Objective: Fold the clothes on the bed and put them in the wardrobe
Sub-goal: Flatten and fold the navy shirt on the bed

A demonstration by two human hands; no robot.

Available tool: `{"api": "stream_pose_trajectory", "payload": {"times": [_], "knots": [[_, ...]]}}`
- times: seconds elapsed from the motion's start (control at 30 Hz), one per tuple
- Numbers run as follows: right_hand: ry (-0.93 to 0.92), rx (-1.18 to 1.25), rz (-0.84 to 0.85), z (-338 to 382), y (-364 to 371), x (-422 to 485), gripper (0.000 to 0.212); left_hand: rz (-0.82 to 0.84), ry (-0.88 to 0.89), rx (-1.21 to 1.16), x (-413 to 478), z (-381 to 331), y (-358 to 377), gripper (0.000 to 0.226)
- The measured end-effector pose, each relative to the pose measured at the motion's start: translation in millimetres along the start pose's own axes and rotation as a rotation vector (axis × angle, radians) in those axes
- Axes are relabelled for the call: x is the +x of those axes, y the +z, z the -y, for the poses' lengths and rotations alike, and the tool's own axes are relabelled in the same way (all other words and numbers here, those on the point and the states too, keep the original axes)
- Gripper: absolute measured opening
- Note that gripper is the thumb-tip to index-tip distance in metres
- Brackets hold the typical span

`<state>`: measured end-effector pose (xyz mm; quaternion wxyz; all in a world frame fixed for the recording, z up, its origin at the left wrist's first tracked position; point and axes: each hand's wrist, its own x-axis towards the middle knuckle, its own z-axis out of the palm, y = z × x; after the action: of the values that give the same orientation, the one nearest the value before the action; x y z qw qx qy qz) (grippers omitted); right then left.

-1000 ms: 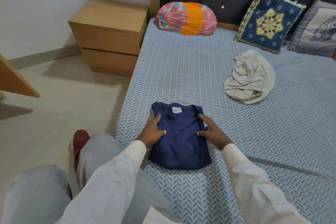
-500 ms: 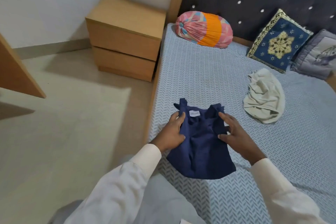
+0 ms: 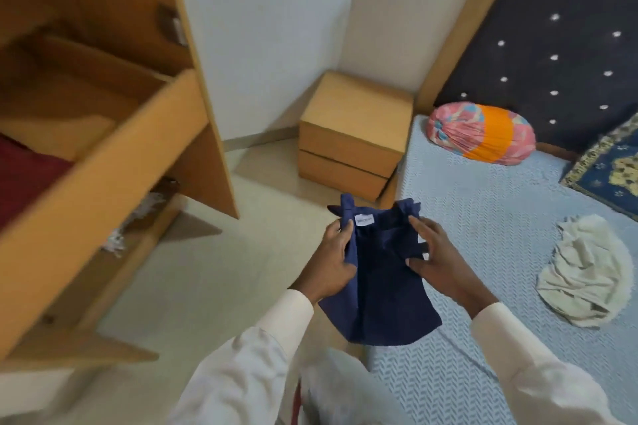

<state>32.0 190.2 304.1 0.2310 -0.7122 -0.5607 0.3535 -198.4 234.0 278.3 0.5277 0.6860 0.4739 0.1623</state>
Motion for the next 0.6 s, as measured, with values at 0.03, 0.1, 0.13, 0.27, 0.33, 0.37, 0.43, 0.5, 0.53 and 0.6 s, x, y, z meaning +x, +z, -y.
{"api": "stream_pose_trajectory", "payload": {"times": [0.03,0.1,0.13,0.27,0.33,0.37,0.43,0.5,0.53,0.6], "knots": [[-0.028,-0.028,0.017,15.0,-2.4,1.8,0.076,-0.014,-0.010,0.007,-7.0,-9.6,-10.8,0.084],[-0.079,-0.044,0.069,64.6,-9.3,11.3,0.077,-0.067,-0.056,-0.003,-26.3,-33.5,-50.0,0.084],[-0.111,-0.052,0.092,88.1,-11.6,16.2,0.077,-0.093,-0.074,0.002,-35.4,-43.3,-67.1,0.083],[-0.238,-0.076,0.174,171.7,-9.7,46.9,0.080,-0.260,-0.111,0.007,-62.5,-62.3,-137.9,0.084],[-0.329,-0.087,0.210,214.2,2.2,72.6,0.082,-0.388,-0.105,-0.001,-73.1,-59.4,-179.6,0.087],[-0.373,-0.108,0.216,232.8,8.0,85.3,0.083,-0.442,-0.096,-0.004,-75.7,-57.4,-197.6,0.088],[-0.474,-0.134,0.242,276.6,24.8,110.3,0.084,-0.560,-0.094,-0.008,-83.2,-51.0,-236.7,0.089],[-0.573,-0.118,0.245,319.7,43.3,134.5,0.085,-0.673,-0.077,0.018,-87.4,-43.5,-274.1,0.091],[-0.620,-0.111,0.246,340.6,53.9,147.6,0.085,-0.721,-0.069,0.028,-89.3,-39.5,-293.1,0.091],[-0.734,-0.130,0.229,384.7,76.0,175.4,0.086,-0.823,-0.040,0.046,-90.3,-32.5,-333.3,0.091]]}}
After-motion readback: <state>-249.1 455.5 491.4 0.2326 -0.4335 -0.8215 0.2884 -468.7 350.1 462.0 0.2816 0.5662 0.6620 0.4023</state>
